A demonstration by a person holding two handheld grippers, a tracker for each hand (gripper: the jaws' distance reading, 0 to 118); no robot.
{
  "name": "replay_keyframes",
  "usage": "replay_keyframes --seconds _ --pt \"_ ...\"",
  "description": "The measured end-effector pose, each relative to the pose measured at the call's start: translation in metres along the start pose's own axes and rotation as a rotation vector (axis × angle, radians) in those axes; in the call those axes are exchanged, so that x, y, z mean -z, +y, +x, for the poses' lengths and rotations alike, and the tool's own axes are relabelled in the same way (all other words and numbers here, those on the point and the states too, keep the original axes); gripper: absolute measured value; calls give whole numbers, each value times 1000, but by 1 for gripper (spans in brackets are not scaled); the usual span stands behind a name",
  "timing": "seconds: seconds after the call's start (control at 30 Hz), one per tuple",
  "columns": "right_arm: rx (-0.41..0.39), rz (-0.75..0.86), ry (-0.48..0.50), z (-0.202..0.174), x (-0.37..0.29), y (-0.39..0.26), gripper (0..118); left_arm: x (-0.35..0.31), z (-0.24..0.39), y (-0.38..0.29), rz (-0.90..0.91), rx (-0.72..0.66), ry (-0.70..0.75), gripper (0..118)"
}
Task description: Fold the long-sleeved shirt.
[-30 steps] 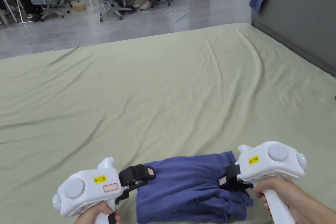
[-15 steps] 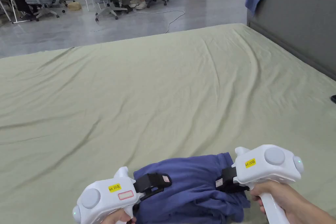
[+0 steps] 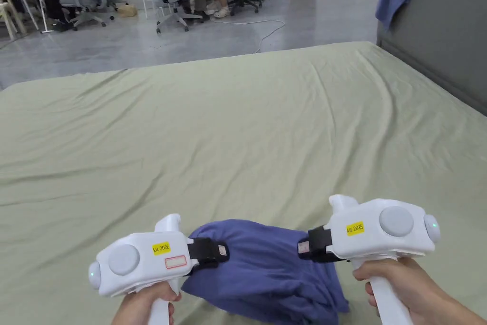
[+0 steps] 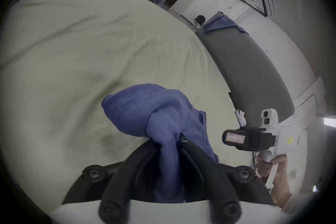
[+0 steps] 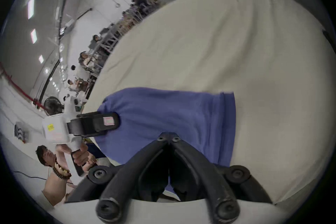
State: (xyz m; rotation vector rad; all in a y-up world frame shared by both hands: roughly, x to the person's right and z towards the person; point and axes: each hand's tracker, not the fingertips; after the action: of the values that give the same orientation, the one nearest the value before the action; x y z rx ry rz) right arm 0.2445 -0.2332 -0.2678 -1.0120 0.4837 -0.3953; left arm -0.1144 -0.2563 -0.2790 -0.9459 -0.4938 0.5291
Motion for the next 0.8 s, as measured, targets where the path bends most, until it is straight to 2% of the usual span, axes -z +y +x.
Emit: replay_keyframes --seconds 0.1,0.2,0.3,0.37,0.5,0.57,0.7,0.73,0.77,0.8 --pt "-75 62 3 -55 15 6 0 -38 -27 12 35 4 36 7" --pt "-232 145 -50 -120 45 4 0 -83 -69 24 77 -10 58 7" --pt "-397 229 -144 -188 91 -4 0 -133 -124 38 121 -25 99 7" --pt "-497 270 -130 -232 129 -10 0 -172 -167 46 153 -38 148 8" --pt "-589 328 -78 -301 190 -28 0 -242 -250 53 196 -57 248 7" --pt "-630 360 -21 -334 219 -37 0 -275 -305 56 216 -69 307 7" --pt "-624 304 37 -380 264 -41 0 -309 -359 52 257 -143 368 9" --pt "-617 297 48 -388 273 -42 0 -313 -365 50 277 -157 378 19" --pt "-615 297 57 -395 281 -42 0 -317 -370 48 302 -178 395 41" --pt "-620 295 58 -399 286 -42 0 -326 -361 48 340 -183 426 83"
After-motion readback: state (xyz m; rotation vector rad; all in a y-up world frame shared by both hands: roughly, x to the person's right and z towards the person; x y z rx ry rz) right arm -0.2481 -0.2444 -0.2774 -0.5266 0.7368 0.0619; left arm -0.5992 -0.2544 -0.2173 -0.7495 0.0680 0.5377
